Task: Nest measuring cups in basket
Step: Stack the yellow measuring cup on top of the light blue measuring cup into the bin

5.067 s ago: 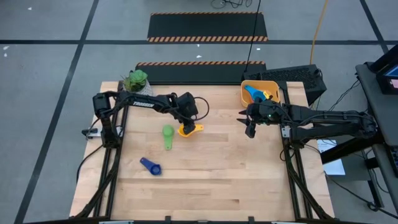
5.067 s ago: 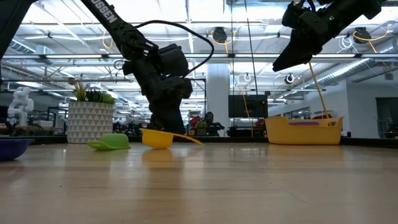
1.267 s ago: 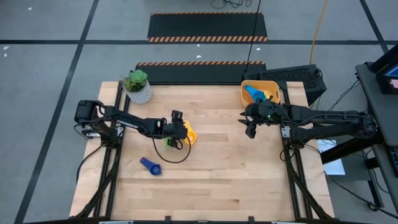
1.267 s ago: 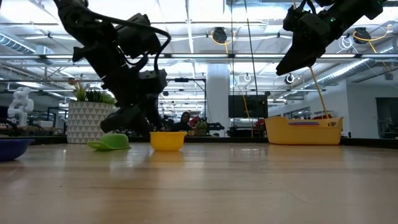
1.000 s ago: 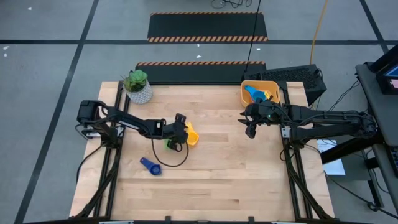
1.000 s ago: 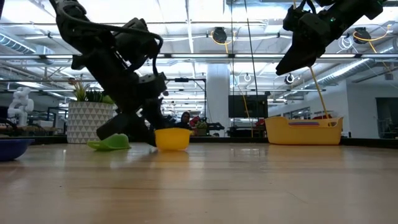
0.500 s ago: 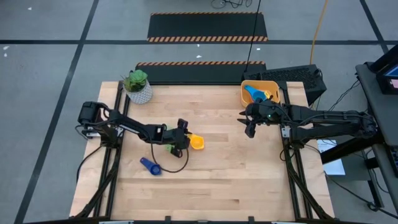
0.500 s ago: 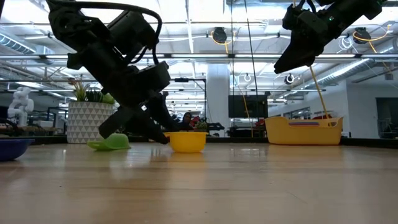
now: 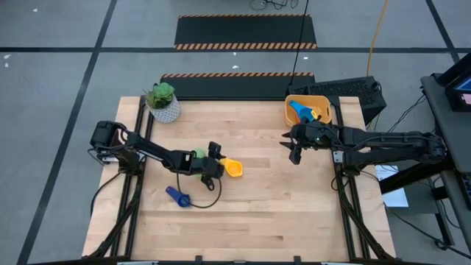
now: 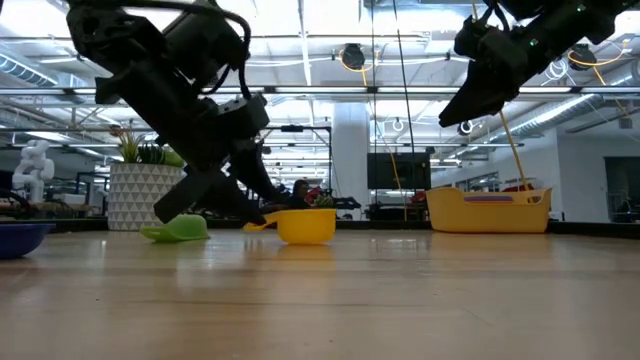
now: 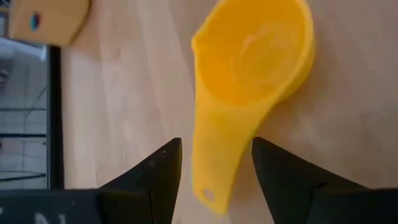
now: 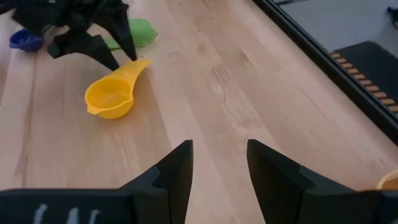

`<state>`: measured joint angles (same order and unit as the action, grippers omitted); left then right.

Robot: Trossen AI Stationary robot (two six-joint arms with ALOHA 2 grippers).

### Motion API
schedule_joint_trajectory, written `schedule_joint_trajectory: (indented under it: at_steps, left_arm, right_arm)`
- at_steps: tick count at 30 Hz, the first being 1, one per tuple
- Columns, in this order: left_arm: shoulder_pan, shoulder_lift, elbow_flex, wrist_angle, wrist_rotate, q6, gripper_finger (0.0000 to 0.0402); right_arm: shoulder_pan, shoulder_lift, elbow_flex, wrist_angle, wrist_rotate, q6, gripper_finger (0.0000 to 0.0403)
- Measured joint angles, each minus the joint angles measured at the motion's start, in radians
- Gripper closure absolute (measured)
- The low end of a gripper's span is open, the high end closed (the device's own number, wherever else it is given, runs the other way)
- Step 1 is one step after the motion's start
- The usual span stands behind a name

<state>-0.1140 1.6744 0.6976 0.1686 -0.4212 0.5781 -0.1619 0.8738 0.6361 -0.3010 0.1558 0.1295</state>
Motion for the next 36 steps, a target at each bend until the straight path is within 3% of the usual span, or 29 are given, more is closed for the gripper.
schedule_joint_trajectory:
  at_steps: [9, 17, 24, 32, 36]
  left_arm:
    - [0.053, 0.0, 0.0, -0.037, 0.056, -0.086, 0.0202]
    - [0.071, 0.0, 0.0, 0.002, 0.069, -0.075, 0.0202]
    - [0.068, 0.008, 0.0, 0.03, 0.11, 0.02, 0.0202]
    - [0.073, 0.113, 0.0, 0.155, 0.095, 0.158, 0.0204]
    - [0.077, 0.135, 0.003, 0.212, 0.103, 0.172, 0.0237]
  right_arm:
    - [-0.001, 0.0, -0.013, 0.058, 0.0, -0.01, 0.0259]
    - [-0.001, 0.0, -0.013, 0.058, 0.0, -0.01, 0.0259]
    - [-0.001, 0.0, -0.013, 0.058, -0.001, -0.01, 0.0259]
    - [-0.001, 0.0, -0.013, 0.059, -0.001, -0.011, 0.0259]
    - [-0.001, 0.0, -0.013, 0.059, -0.001, -0.011, 0.0259]
